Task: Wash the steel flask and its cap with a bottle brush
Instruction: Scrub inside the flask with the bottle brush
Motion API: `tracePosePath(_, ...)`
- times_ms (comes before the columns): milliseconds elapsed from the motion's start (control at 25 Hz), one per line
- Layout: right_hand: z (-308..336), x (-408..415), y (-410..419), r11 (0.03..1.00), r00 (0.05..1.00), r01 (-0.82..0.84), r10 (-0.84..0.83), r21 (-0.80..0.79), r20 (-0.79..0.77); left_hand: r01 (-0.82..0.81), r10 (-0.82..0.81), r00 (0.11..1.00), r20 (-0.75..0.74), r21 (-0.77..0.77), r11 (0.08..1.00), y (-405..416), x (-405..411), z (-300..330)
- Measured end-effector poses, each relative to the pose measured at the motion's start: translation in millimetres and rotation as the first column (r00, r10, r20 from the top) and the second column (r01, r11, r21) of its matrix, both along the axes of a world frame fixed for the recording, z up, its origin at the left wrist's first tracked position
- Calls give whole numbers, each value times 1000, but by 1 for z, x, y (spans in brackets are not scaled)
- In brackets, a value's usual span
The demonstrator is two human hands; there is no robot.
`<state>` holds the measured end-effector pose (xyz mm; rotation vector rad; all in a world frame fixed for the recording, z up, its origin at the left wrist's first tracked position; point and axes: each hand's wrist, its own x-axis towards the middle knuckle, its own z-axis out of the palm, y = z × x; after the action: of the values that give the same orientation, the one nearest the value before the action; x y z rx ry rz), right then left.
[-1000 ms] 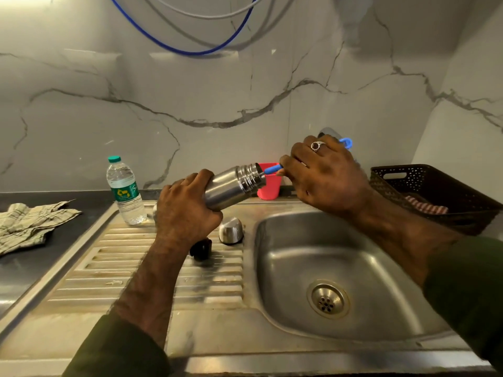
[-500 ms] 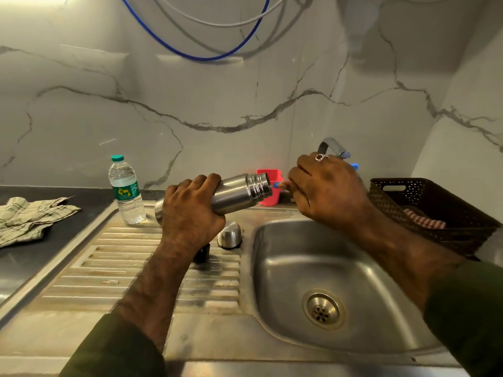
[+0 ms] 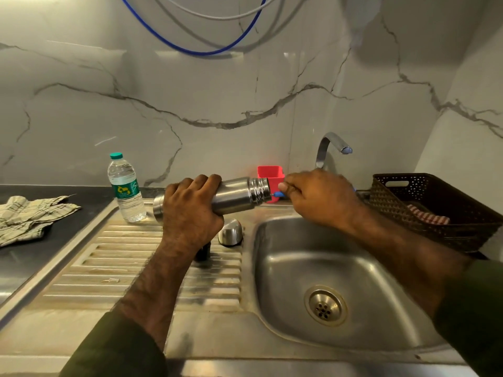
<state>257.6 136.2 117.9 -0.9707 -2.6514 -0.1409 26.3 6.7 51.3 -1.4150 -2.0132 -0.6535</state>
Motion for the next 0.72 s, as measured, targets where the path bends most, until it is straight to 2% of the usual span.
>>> tracePosePath(40, -5, 2, -3, 949, 999, -41, 32, 312, 35, 4, -4, 999, 38, 3, 1000, 0, -1, 0)
tracePosePath(80, -12, 6, -6, 857, 997, -78, 72, 510, 31, 11, -12, 997, 74, 10, 1000, 0, -1, 0)
tracePosePath(120, -16, 9, -7, 787, 993, -103, 121, 608, 11, 17, -19, 995, 94, 19, 1000, 0, 1, 0)
tracePosePath(200, -23, 11, -1, 770, 984, -124, 177, 626, -23, 23, -25, 996, 85, 27, 999, 1, 3, 0)
tracePosePath(240, -23, 10, 1, 821, 983, -117, 176, 559, -53, 25, -27, 998, 63, 24, 999, 2, 4, -1)
tracePosePath(280, -20, 6, 3, 924, 985, -87, 135, 373, -105, 29, -30, 999, 31, 21, 999, 2, 4, -2)
tracePosePath(320, -12, 3, 6, 999, 991, -38, 38, 1, -125, 36, -36, 999, -11, 24, 999, 2, 4, -2)
tracePosePath(360, -4, 1, 11, 897, 991, -13, -48, -442, -128, 48, -46, 997, -55, 32, 998, 1, 4, -2)
tracePosePath(400, 3, 0, 14, 663, 982, 11, -146, -749, -116, 60, -56, 994, -98, 41, 997, 1, 4, -1)
tracePosePath(440, 7, 3, 17, 540, 979, 7, -176, -842, -104, 64, -57, 990, -130, 43, 997, 1, 4, -1)
tracePosePath(480, 9, 6, 18, 600, 981, -23, -141, -800, -134, 53, -47, 988, -146, 41, 998, 1, 5, 0)
tracePosePath(520, 7, 8, 19, 801, 986, -48, -57, -597, -155, 34, -29, 990, -139, 39, 999, 2, 5, 1)
tracePosePath(560, 5, 10, 16, 956, 988, -61, 16, -287, -155, 14, -10, 994, -109, 34, 999, 3, 4, 1)
tracePosePath(600, 6, 11, 13, 996, 988, -85, 83, -5, -131, 3, -1, 998, -68, 26, 1000, 3, 3, 0)
tracePosePath(640, 7, 13, 8, 973, 987, -123, 139, 195, -75, 3, -2, 999, -35, 21, 1000, 3, 3, -1)
tracePosePath(680, 6, 14, 8, 941, 985, -158, 169, 298, -13, 11, -11, 1000, -18, 19, 1000, 3, 2, -3)
tracePosePath(720, 5, 15, 10, 926, 982, -185, 187, 328, 25, 20, -20, 1000, -17, 19, 1000, 3, 1, -4)
